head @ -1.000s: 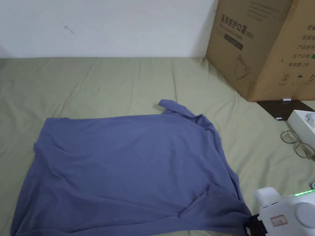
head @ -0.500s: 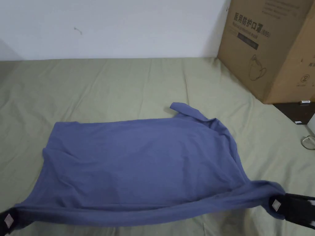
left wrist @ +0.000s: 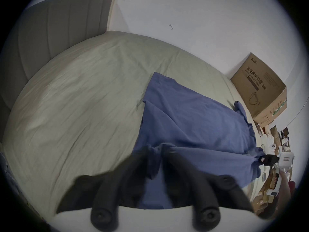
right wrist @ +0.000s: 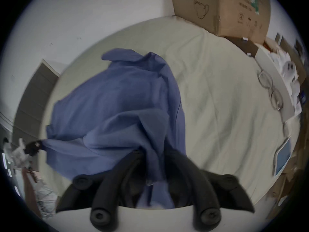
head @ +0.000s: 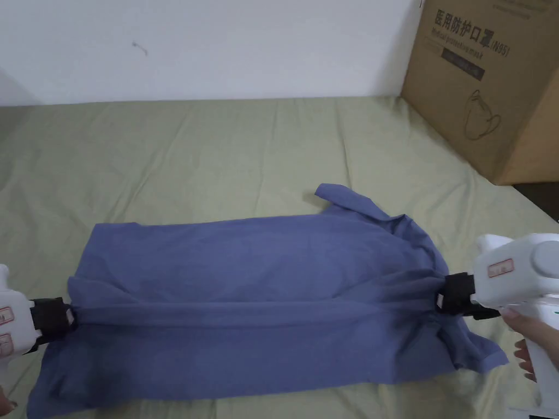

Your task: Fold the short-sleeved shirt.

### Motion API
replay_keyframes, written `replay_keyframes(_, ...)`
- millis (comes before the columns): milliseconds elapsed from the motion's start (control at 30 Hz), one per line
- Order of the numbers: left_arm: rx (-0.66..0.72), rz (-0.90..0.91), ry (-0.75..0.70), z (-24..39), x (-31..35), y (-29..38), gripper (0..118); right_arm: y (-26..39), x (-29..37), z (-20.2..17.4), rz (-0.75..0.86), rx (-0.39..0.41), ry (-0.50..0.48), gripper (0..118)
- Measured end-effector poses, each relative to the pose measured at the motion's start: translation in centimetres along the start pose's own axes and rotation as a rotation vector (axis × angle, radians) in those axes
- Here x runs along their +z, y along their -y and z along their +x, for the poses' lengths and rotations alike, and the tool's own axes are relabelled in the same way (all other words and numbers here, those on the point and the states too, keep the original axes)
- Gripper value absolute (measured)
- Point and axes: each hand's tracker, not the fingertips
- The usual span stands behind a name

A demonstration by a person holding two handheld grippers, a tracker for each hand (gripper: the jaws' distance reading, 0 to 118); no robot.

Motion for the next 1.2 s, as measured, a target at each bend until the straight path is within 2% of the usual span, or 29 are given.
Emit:
replay_keyframes(33,-0.002,0.005,-0.008,0.0,-0.1,0.0,69,0.0,0.0,-0.3,0.039,0.005,0.020,60)
replay_keyframes(67,-0.002,0.004,-0.006,-0.1,-0.1,0.1,105,0.1,0.1,-0.5,0.066,0.010,0.030,90)
replay_keyframes(100,-0.004,0.009,-0.007,-0.1,0.2,0.2,118,0.6,0.9,-0.6,0.108,0.021,0.054,100)
replay_keyframes(167,-0.009,0.088,0.021,-0.1,1.7,0.2,116,1.3,2.6,-1.1,0.168,0.039,0.050,102)
replay_keyframes(267,-0.041,0.120,0.035,0.1,4.8,0.8,116,3.3,7.4,-2.6,0.306,0.137,-0.006,102)
replay_keyframes(333,-0.064,0.207,0.091,0.7,7.7,1.6,116,5.5,11.9,-3.8,0.503,0.210,-0.073,102)
replay_keyframes(367,-0.076,0.273,0.115,1.1,9.5,2.3,116,7.1,14.5,-4.5,0.652,0.247,-0.095,102)
replay_keyframes(433,-0.119,0.434,0.199,1.7,13.5,4.8,116,12.1,18.7,-5.8,1.000,0.291,-0.064,102)
replay_keyframes(467,-0.141,0.510,0.204,2.0,14.9,6.1,116,13.9,19.7,-6.5,1.083,0.267,-0.021,102)
replay_keyframes(500,-0.167,0.569,0.180,2.3,16.2,7.4,116,15.2,19.6,-6.5,1.151,0.242,-0.032,102)
replay_keyframes(533,-0.196,0.631,0.153,2.6,17.6,9.0,116,16.3,20.0,-6.6,1.109,0.224,-0.142,102)
replay_keyframes(567,-0.210,0.658,0.126,2.8,18.7,10.5,115,17.0,20.2,-7.0,1.020,0.217,-0.197,101)
replay_keyframes(600,-0.220,0.681,0.123,2.7,19.1,11.6,111,17.8,20.2,-7.6,0.949,0.217,-0.174,101)
replay_keyframes(633,-0.226,0.699,0.123,2.8,19.8,12.5,100,18.3,19.7,-8.1,0.921,0.243,-0.157,96)
replay_keyframes(667,-0.220,0.673,0.119,2.9,20.2,13.5,59,19.1,19.5,-8.3,0.925,0.266,-0.142,64)
replay_keyframes(700,-0.228,0.652,0.072,3.0,20.5,14.1,14,19.9,19.2,-8.6,0.937,0.264,-0.101,17)
replay_keyframes(733,-0.214,0.650,0.039,3.0,20.7,14.5,0,20.9,19.2,-8.4,0.971,0.234,-0.044,0)
replay_keyframes(767,-0.212,0.640,0.086,2.7,20.9,14.4,0,21.1,19.3,-8.0,0.955,0.237,-0.135,0)
replay_keyframes(800,-0.191,0.620,0.127,2.4,21.0,14.3,0,21.3,19.4,-7.7,0.939,0.226,-0.174,0)
replay_keyframes(933,-0.235,0.607,-0.008,1.9,21.2,12.2,0,20.5,19.8,-7.0,0.922,0.202,-0.132,0)
replay_keyframes(967,-0.234,0.537,0.000,1.5,20.3,10.2,0,20.2,19.9,-6.7,0.912,0.195,-0.122,0)
replay_keyframes(1100,-0.155,-0.045,-0.033,-0.9,11.8,3.2,0,19.0,20.0,-5.6,0.877,0.123,-0.165,0)
replay_keyframes(1167,-0.182,-0.038,0.005,-1.7,8.3,2.4,2,18.6,19.7,-5.8,0.859,0.119,-0.158,0)
replay_keyframes(1200,-0.189,-0.015,-0.029,-1.9,6.8,2.4,16,18.5,19.4,-5.7,0.849,0.119,-0.153,0)
